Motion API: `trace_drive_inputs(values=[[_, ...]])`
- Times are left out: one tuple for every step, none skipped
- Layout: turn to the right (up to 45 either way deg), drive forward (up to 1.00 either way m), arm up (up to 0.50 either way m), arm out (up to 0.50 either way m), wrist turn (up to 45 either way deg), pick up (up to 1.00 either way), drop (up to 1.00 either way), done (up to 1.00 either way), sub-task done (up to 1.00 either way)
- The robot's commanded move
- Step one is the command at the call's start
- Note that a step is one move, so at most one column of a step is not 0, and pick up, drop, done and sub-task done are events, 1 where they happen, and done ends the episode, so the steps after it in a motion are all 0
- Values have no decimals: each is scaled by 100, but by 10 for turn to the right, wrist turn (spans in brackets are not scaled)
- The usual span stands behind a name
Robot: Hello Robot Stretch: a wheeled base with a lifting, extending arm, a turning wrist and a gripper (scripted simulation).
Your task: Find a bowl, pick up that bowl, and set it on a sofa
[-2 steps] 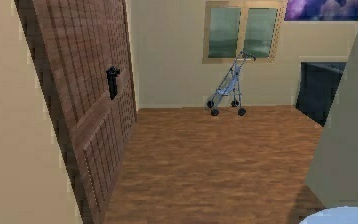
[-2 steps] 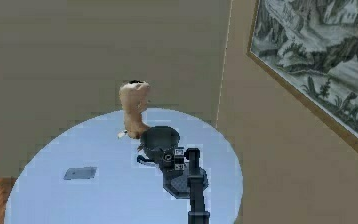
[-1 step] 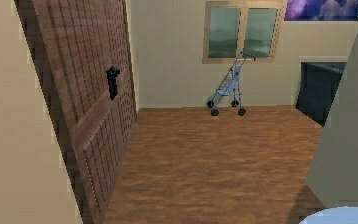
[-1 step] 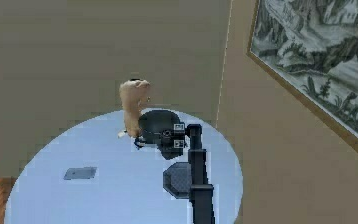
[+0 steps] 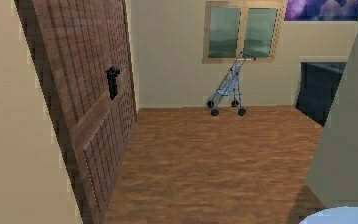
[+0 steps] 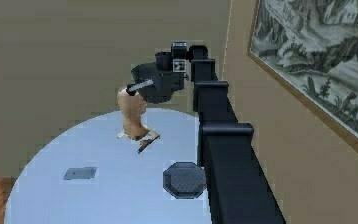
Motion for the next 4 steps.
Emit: trace_drive_inputs(values=[[0,0,0,0,-450,0,0,0,0],[0,0,0,0,-450,0,0,0,0],[0,0,0,0,-120,0,0,0,0],[0,0,0,-38,0,0,0,0,0]])
